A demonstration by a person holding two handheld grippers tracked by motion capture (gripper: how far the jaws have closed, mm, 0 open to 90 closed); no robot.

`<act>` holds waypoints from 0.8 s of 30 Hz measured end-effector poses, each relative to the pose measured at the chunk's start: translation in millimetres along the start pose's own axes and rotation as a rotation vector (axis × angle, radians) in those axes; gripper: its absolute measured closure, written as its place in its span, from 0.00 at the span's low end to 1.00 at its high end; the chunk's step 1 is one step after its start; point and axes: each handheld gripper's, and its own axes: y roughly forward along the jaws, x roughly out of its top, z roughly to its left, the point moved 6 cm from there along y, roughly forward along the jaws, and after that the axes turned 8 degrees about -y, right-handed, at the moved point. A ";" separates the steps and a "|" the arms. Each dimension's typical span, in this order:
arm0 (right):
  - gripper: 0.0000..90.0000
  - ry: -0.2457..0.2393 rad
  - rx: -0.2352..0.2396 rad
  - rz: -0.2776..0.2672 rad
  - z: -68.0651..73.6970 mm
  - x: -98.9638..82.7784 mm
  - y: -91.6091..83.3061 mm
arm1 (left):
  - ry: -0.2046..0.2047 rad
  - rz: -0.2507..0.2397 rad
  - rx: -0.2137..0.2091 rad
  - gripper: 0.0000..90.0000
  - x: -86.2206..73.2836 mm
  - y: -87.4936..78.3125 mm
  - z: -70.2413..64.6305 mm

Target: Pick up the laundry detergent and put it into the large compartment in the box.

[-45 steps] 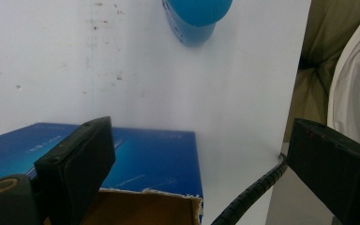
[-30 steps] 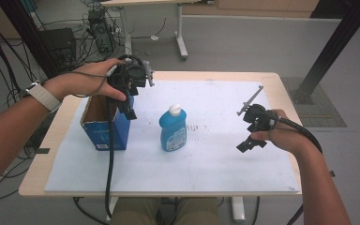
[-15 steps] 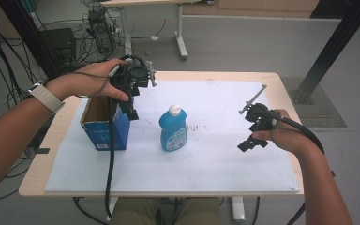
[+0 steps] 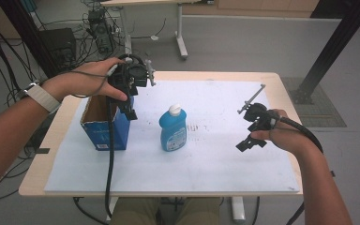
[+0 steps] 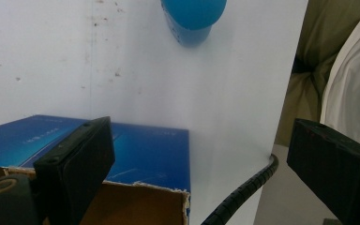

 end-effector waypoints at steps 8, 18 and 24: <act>0.13 -0.004 -0.004 0.005 1.1 1.7 0.8 | 0.003 0.005 -0.001 0.09 1.4 -0.4 -1.5; 0.13 0.003 -0.011 0.006 0.7 -1.1 0.7 | -0.045 0.014 0.006 0.09 4.7 -0.5 -3.5; 0.13 0.009 -0.011 0.006 0.2 -3.5 1.1 | -0.104 0.014 0.006 0.09 7.6 -0.9 -5.1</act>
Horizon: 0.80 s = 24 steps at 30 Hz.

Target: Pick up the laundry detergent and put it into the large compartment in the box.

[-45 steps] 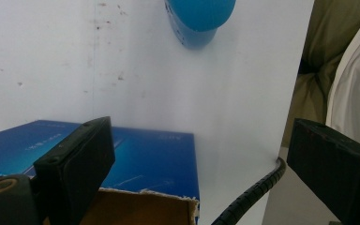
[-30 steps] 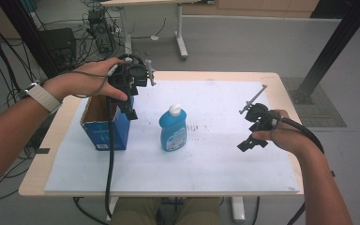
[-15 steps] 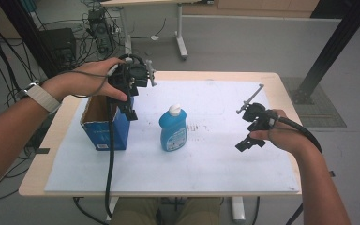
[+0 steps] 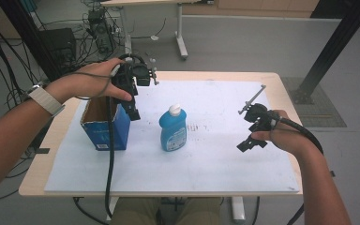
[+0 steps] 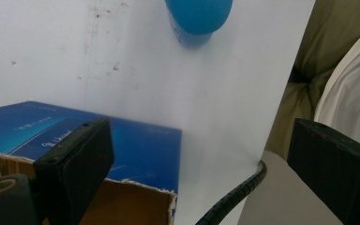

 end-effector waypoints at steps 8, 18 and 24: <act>0.13 0.005 -0.004 0.002 0.7 -1.5 -0.1 | -0.051 -0.001 -0.006 0.09 5.1 1.0 -3.5; 0.13 0.016 -0.008 0.003 0.6 -2.4 -0.6 | -0.091 -0.005 -0.002 0.09 8.6 1.8 -6.3; 0.13 0.012 -0.012 0.001 0.4 -0.9 -0.1 | -0.128 -0.021 -0.010 0.09 9.1 2.2 -7.9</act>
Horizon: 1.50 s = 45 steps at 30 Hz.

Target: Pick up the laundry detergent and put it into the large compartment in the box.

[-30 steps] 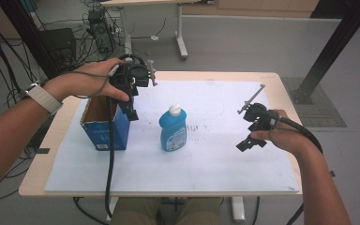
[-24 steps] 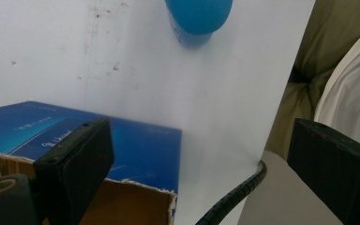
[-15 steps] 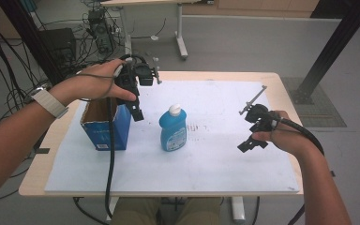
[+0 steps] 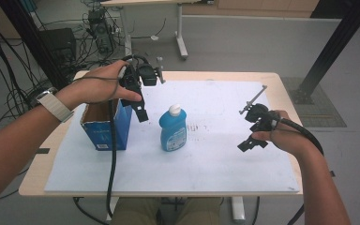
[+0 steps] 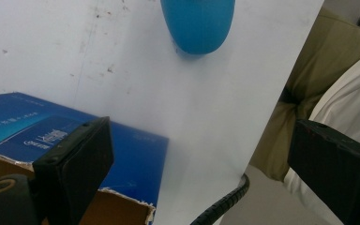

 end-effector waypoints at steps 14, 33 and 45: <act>0.13 0.014 -0.002 -0.004 0.2 -3.3 0.4 | -0.032 0.015 -0.007 0.08 9.6 0.5 -3.4; 0.13 0.010 -0.003 -0.012 0.1 -3.9 0.0 | -0.078 0.009 0.019 0.09 22.8 3.2 -12.9; 0.13 0.012 -0.002 -0.018 -0.4 -4.5 0.0 | -0.087 -0.002 0.031 0.09 38.7 10.7 -18.4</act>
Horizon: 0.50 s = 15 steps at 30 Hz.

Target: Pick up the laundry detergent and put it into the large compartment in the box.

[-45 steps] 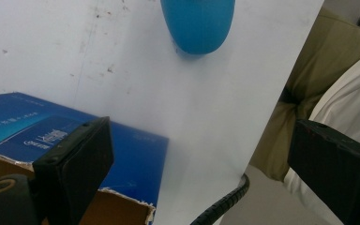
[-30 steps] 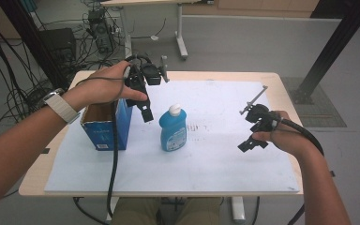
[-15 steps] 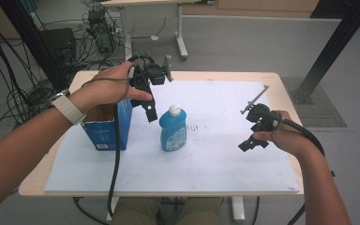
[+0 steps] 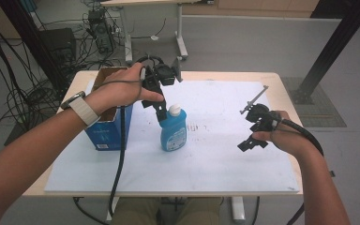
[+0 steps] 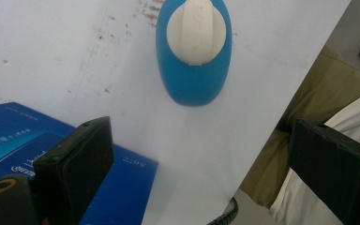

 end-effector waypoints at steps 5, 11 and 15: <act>0.13 0.005 -0.002 -0.004 -0.4 -2.3 0.3 | -0.002 0.005 0.013 0.09 7.0 3.1 -3.4; 0.12 0.011 -0.006 -0.006 0.6 -3.9 -1.4 | -0.012 0.009 0.015 0.09 16.6 6.5 -7.4; 0.12 0.011 -0.009 -0.009 1.4 -5.4 -3.4 | -0.012 0.008 0.017 0.09 20.3 8.0 -8.8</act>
